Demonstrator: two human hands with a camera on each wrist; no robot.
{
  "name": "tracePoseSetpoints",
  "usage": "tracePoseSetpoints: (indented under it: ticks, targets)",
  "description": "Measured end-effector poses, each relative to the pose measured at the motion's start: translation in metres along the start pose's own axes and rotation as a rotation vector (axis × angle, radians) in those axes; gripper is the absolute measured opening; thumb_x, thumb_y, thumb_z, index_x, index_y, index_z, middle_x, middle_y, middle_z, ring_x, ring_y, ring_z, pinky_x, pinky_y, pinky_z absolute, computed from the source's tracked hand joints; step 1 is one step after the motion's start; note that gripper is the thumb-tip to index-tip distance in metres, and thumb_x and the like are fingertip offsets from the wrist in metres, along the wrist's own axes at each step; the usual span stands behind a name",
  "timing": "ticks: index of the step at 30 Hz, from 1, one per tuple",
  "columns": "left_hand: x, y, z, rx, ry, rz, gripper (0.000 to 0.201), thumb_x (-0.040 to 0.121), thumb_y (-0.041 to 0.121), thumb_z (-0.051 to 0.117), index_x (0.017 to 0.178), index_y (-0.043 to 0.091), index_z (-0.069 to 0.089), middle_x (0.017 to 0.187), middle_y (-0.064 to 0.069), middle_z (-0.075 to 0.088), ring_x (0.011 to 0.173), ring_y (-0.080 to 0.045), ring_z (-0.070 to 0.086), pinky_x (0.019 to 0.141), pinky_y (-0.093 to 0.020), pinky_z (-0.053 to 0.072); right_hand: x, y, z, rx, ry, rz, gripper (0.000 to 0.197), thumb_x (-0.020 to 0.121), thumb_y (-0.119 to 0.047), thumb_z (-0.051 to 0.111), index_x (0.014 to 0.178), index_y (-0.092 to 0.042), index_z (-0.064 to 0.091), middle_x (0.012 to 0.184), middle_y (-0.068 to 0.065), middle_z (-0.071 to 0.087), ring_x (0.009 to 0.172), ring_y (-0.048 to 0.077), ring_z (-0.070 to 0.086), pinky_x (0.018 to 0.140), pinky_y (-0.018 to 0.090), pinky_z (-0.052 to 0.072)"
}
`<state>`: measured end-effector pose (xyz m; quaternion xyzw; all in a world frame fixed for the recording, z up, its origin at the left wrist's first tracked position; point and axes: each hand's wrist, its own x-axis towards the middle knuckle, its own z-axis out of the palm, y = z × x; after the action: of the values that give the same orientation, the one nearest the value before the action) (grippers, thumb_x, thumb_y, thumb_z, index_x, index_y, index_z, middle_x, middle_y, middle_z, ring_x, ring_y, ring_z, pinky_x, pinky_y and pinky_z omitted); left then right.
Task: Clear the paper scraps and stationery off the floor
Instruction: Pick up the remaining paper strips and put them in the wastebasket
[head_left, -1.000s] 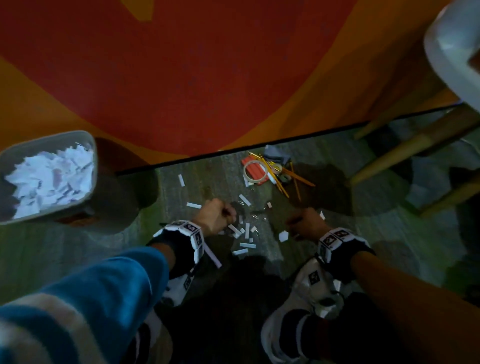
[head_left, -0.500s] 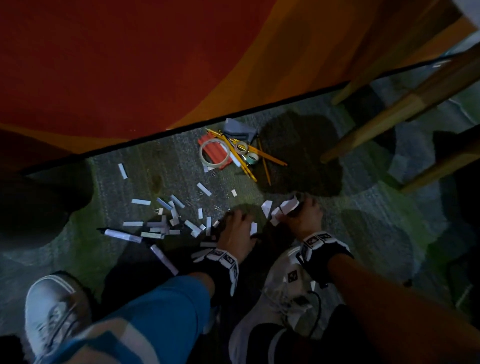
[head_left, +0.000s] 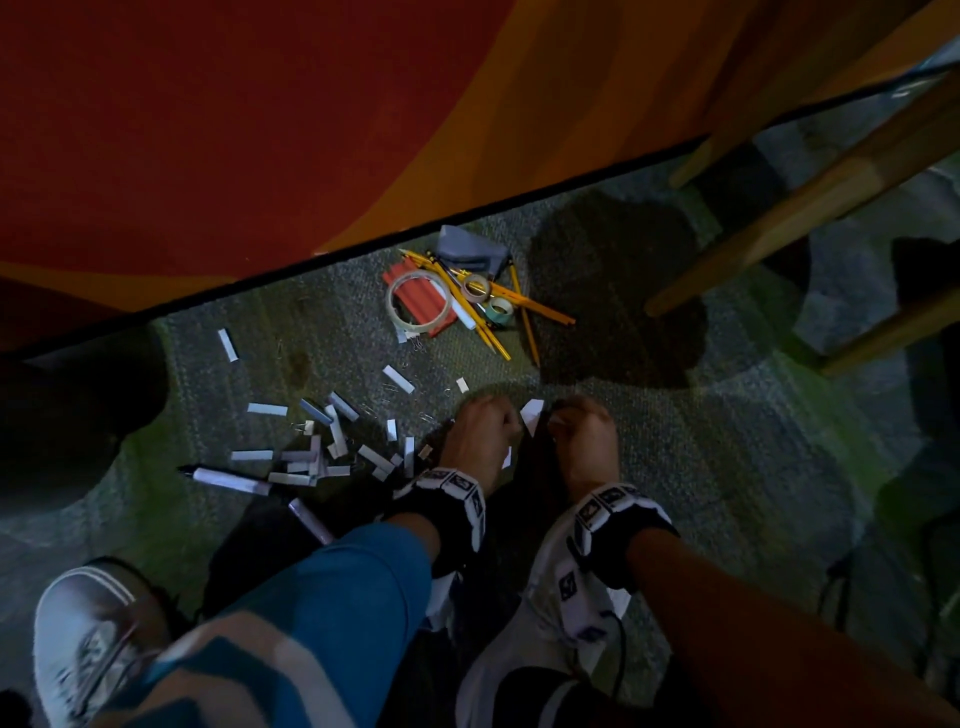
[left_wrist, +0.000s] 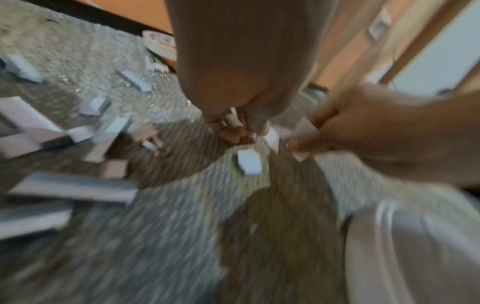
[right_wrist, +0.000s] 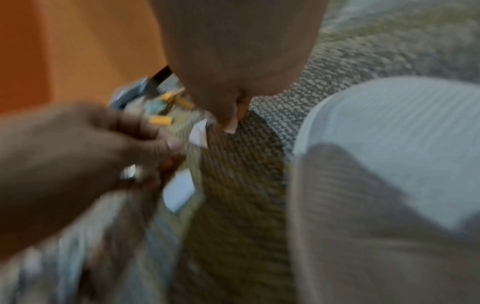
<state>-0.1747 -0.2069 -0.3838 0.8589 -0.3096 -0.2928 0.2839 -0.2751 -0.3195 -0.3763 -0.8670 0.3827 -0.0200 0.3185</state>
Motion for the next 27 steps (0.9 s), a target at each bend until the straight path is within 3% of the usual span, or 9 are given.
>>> tracePoseSetpoints:
  ticks: [2,4,6,8,12,15,21,24,27]
  targets:
    - [0.005,0.002,-0.003,-0.038,0.027,-0.022,0.014,0.084,0.01,0.068,0.075,0.013,0.057,0.08,-0.005,0.059,0.076,-0.027,0.059,0.068,-0.044,0.052,0.004,-0.001,-0.007,0.111,0.042,0.14,0.02,0.082,-0.008,0.06,0.067,0.001,0.07,0.07,0.02,0.065,0.067,0.033,0.064,0.056,0.03,0.04]
    - [0.001,-0.001,-0.007,-0.016,0.003,-0.03,0.021,0.079,0.02,0.078,0.087,0.014,0.06,0.095,-0.005,0.061,0.087,-0.028,0.06,0.073,-0.038,0.051,0.008,0.0,-0.008,0.204,0.04,0.24,0.012,0.084,-0.01,0.063,0.076,-0.005,0.071,0.072,0.018,0.067,0.073,0.032,0.065,0.057,0.032,0.038]
    - [-0.01,-0.011,-0.005,0.109,-0.054,-0.023,0.034,0.074,0.023,0.083,0.102,0.014,0.065,0.115,-0.007,0.057,0.105,-0.028,0.055,0.087,-0.036,0.046,0.008,-0.002,-0.006,0.227,-0.056,0.191,0.019,0.082,-0.012,0.069,0.101,-0.013,0.074,0.09,0.015,0.072,0.087,0.027,0.067,0.064,0.025,0.039]
    - [-0.021,-0.018,-0.003,0.141,-0.076,-0.013,0.029,0.075,0.022,0.081,0.1,0.014,0.069,0.115,-0.006,0.054,0.111,-0.026,0.051,0.094,-0.033,0.04,0.006,-0.005,-0.001,0.205,-0.133,0.122,0.037,0.081,-0.015,0.073,0.118,-0.018,0.07,0.103,0.012,0.073,0.096,0.026,0.066,0.073,0.024,0.043]
    - [-0.02,-0.021,0.002,0.096,-0.086,0.017,0.009,0.079,0.015,0.078,0.085,0.011,0.072,0.102,-0.007,0.058,0.105,-0.027,0.052,0.091,-0.041,0.043,0.007,-0.008,0.012,0.204,-0.104,0.102,0.015,0.088,-0.03,0.07,0.095,-0.018,0.076,0.086,0.009,0.074,0.086,0.027,0.07,0.076,0.038,0.054]
    - [-0.012,-0.023,-0.005,-0.068,-0.03,-0.029,0.007,0.081,0.014,0.075,0.079,0.017,0.07,0.087,-0.006,0.067,0.085,-0.022,0.064,0.079,-0.04,0.052,0.014,-0.011,0.017,0.156,-0.103,0.113,0.023,0.088,-0.035,0.07,0.078,-0.015,0.074,0.074,0.01,0.072,0.076,0.027,0.069,0.067,0.036,0.053]
    - [0.007,-0.038,-0.073,-0.354,0.277,-0.161,0.035,0.074,0.002,0.082,0.064,0.03,0.064,0.066,0.01,0.067,0.065,-0.005,0.065,0.071,-0.031,0.055,0.019,-0.021,0.01,0.25,-0.081,0.2,0.011,0.085,-0.017,0.073,0.091,-0.01,0.078,0.084,0.014,0.074,0.084,0.023,0.068,0.066,0.026,0.043]
    - [0.005,-0.042,-0.126,-0.3,0.255,-0.162,0.018,0.075,0.003,0.083,0.072,0.015,0.07,0.069,-0.002,0.069,0.062,-0.004,0.063,0.07,-0.024,0.052,0.02,-0.044,0.002,0.316,-0.05,0.184,0.014,0.083,-0.014,0.075,0.09,-0.003,0.076,0.081,0.017,0.072,0.081,0.017,0.064,0.057,0.02,0.034]
    - [-0.007,-0.038,-0.187,-0.178,0.202,-0.073,0.008,0.078,0.005,0.081,0.077,0.008,0.073,0.072,-0.001,0.071,0.061,0.0,0.062,0.068,-0.016,0.048,0.019,-0.076,-0.003,0.311,-0.086,0.103,0.016,0.081,-0.012,0.077,0.093,-0.001,0.076,0.08,0.012,0.071,0.077,0.015,0.061,0.054,0.015,0.033]
